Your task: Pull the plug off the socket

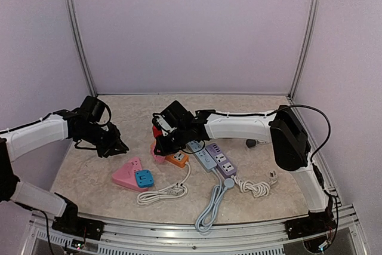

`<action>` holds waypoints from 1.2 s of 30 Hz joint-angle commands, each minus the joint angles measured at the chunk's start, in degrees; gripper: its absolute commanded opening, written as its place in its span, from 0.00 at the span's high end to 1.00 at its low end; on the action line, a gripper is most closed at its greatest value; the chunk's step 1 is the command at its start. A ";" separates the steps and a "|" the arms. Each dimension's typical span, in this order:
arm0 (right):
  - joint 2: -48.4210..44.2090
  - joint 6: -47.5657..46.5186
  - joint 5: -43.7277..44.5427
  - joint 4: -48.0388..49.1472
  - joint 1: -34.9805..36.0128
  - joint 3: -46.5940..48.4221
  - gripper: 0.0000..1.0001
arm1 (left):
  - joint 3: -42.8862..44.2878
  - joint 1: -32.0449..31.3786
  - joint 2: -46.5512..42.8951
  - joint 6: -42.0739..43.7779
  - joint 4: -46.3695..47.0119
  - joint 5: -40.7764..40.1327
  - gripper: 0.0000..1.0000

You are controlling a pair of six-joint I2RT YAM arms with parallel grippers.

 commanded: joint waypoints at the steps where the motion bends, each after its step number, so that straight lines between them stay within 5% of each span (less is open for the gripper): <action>1: 2.29 -1.59 0.76 -2.60 0.24 2.06 0.92 | -1.28 -0.30 -0.80 0.10 -0.14 -0.60 0.89; 27: 3.91 -2.07 23.78 -15.61 -0.87 6.49 0.93 | -2.37 -0.34 -0.22 0.06 0.64 -0.39 0.89; 36: 6.85 -1.99 22.72 -16.54 0.81 11.95 0.62 | -2.35 -0.27 -0.16 0.12 0.46 -0.49 0.90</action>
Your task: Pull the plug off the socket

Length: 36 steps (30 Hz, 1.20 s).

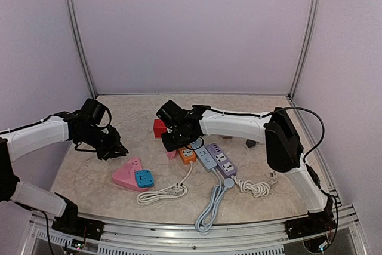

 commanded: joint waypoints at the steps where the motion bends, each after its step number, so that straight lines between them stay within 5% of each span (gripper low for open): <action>1: 1.75 0.23 0.41 -1.32 0.81 1.63 0.61 | -0.76 -0.27 -0.10 0.15 0.40 -0.46 0.89; 36: 4.54 4.23 -14.94 6.84 4.07 5.00 0.57 | -0.96 -0.30 0.06 0.60 0.15 -0.30 0.89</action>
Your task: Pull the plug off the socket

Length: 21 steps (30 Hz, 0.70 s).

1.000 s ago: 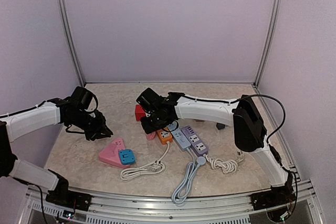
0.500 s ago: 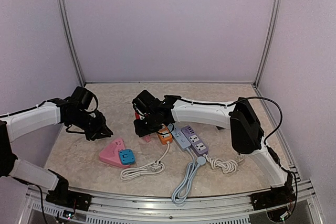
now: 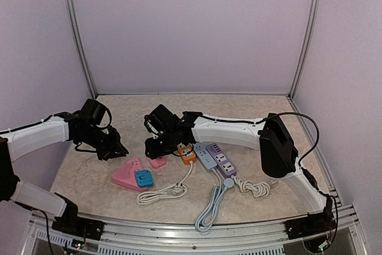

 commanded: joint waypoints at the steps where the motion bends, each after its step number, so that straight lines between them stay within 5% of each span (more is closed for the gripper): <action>1: 1.50 0.66 -1.47 1.11 0.63 1.19 0.57 | -0.79 -0.35 -0.27 0.67 -0.48 -0.34 0.90; 10: -0.47 -0.48 -1.98 1.18 2.20 -2.27 0.53 | -4.32 -0.27 -3.26 0.36 -2.18 0.03 0.89; 21: -8.77 2.91 -11.50 16.93 1.87 -22.06 0.39 | -9.01 -1.34 -9.64 -1.64 -3.07 1.17 0.89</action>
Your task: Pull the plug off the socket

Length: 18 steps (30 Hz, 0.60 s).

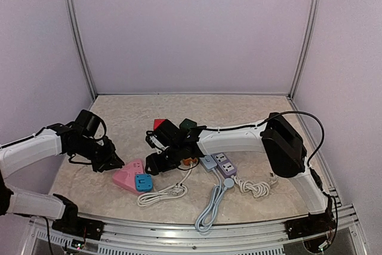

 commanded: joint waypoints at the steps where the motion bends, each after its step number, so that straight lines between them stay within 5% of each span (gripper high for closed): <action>1: -4.29 2.31 -5.57 7.02 -0.13 -6.96 0.38 | -1.85 -1.10 -1.95 -1.35 -1.02 0.39 0.89; 18: -11.11 4.78 -9.30 14.51 -1.30 -18.64 0.33 | -4.87 -10.68 -6.90 -7.41 -9.31 -3.69 0.90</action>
